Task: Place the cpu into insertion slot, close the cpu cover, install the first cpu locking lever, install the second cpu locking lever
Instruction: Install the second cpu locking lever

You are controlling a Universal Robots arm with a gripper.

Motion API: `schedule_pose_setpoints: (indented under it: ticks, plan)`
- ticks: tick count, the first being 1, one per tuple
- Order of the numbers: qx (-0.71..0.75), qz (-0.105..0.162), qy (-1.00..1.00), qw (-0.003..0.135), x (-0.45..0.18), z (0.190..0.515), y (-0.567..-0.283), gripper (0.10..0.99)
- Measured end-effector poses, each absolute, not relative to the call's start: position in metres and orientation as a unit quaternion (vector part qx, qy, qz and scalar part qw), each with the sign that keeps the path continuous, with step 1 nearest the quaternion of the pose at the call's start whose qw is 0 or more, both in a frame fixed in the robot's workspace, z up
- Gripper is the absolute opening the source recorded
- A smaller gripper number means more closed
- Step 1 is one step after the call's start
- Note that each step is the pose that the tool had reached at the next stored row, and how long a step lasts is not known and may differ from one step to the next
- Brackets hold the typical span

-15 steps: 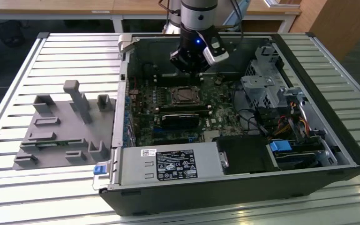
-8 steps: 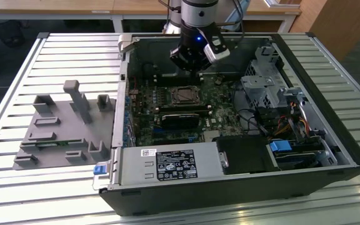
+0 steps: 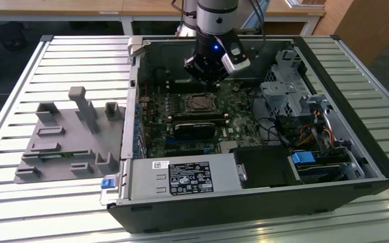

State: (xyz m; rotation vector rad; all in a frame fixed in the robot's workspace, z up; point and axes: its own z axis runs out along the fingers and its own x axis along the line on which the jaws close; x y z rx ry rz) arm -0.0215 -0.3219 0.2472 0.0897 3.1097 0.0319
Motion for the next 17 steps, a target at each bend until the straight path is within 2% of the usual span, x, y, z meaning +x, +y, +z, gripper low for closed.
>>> schedule_pose_setpoints:
  ticks: [17]
  plan:
    - [0.018, 0.017, 1.000, 0.014, -0.023, 0.236, -0.347, 0.106]
